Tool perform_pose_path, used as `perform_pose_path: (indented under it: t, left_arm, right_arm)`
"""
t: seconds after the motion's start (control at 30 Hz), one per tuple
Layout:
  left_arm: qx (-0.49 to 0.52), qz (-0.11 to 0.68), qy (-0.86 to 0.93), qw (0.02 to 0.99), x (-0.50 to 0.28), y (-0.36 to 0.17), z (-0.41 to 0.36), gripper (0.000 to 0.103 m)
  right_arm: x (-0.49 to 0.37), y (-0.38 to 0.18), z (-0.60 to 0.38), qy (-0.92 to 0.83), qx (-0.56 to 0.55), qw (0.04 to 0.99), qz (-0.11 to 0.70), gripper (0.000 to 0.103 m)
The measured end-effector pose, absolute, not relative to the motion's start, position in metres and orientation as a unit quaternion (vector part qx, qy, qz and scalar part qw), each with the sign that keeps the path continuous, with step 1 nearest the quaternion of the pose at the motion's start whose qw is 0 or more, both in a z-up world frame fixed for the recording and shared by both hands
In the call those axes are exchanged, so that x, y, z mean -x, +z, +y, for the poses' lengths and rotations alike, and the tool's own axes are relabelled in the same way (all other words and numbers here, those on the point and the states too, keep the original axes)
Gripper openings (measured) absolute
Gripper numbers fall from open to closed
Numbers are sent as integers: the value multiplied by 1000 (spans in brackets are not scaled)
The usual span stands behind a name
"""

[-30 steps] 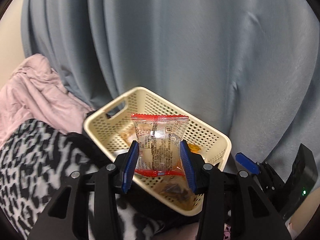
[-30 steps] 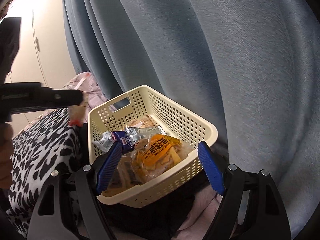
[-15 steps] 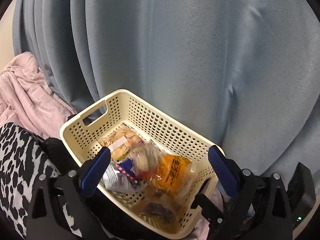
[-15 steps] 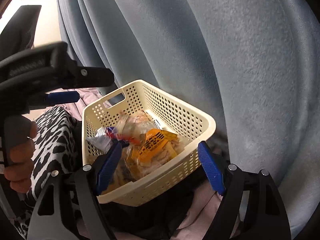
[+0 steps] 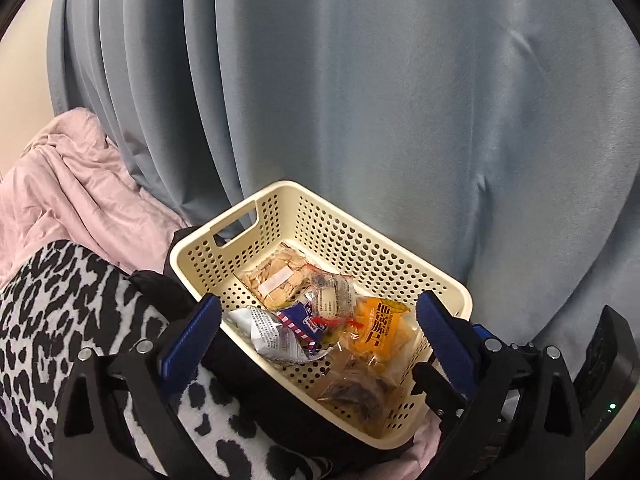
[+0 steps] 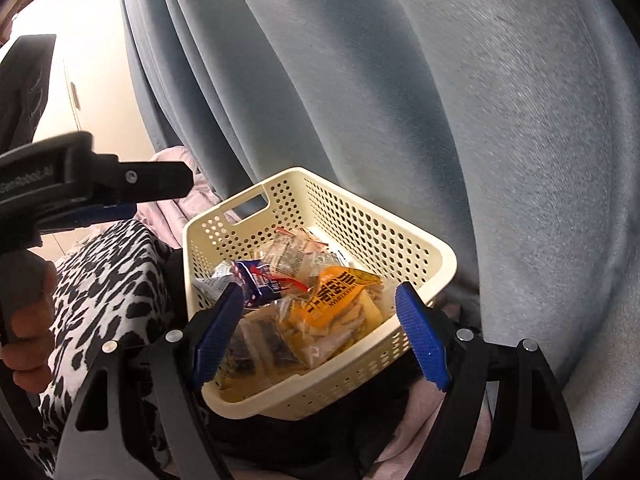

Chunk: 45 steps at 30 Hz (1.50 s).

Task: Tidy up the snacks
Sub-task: 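Lower the wrapped round cake into the cream basket and open the left gripper, then move both grippers back over the remaining snacks on the bed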

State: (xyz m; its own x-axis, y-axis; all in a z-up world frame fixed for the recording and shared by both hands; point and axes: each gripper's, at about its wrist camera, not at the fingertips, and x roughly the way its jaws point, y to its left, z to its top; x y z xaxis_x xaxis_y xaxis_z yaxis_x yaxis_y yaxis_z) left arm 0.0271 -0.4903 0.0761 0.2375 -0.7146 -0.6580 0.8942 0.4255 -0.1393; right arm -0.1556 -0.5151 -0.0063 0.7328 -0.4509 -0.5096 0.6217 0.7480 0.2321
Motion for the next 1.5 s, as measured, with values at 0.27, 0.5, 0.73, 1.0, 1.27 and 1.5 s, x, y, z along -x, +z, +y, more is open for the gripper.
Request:
perform_pose_path:
  t: [0.27, 0.5, 0.73, 1.0, 1.27, 1.5]
  left_arm:
    - [-137, 322, -518, 780, -23, 86, -478, 97]
    - [-131, 318, -512, 787, -22, 93, -461, 97]
    - [-131, 311, -490, 804, -24, 103, -429, 97]
    - [-115, 314, -451, 827, -33, 105, -378, 97]
    - [-97, 320, -426, 841, -40, 102, -329, 97]
    - [-65, 332, -391, 856, -55, 98, -281, 97]
  right_arm:
    - [153, 2, -509, -289, -197, 914, 208, 80]
    - [152, 13, -502, -281, -194, 920, 194, 87]
    - [140, 23, -488, -258, -190, 929, 186, 91]
    - [120, 36, -464, -223, -175, 942, 178, 92]
    - [102, 46, -432, -191, -152, 953, 181, 92]
    - [89, 54, -404, -162, -133, 960, 185, 92]
